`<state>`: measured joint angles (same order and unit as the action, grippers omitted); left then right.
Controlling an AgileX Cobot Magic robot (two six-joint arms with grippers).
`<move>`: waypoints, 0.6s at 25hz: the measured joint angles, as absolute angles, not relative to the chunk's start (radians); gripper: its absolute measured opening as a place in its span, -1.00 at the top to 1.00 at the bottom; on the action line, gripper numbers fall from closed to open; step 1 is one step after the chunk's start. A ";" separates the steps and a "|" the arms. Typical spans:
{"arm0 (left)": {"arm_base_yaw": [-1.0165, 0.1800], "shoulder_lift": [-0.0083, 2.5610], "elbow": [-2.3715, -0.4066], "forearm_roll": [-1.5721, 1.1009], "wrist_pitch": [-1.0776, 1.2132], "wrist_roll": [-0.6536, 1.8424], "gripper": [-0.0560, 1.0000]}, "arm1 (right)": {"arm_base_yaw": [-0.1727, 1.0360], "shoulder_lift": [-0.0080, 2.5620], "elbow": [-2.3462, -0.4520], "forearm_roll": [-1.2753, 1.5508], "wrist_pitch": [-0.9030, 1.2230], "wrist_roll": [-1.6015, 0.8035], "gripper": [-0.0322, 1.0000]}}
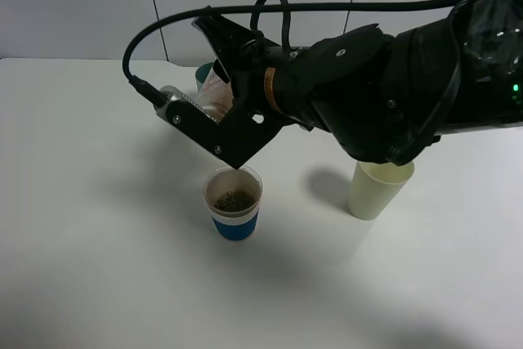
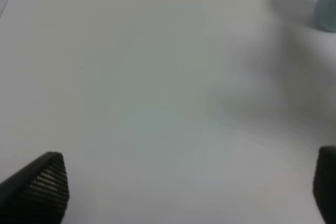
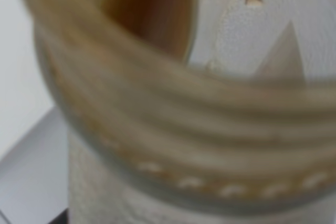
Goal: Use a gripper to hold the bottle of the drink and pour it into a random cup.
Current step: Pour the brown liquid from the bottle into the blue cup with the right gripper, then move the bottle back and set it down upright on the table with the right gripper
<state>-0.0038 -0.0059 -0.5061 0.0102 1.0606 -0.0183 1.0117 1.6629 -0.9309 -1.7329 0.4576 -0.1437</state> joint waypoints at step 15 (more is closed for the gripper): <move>-0.004 -0.006 -0.506 0.010 1.061 -0.018 -0.86 | 0.859 1.568 -0.931 -1.629 0.467 0.778 0.22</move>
<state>-0.0038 -0.0059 -0.5061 0.0102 1.0606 -0.0183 0.8594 1.5683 -0.9309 -1.6289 0.4668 0.7778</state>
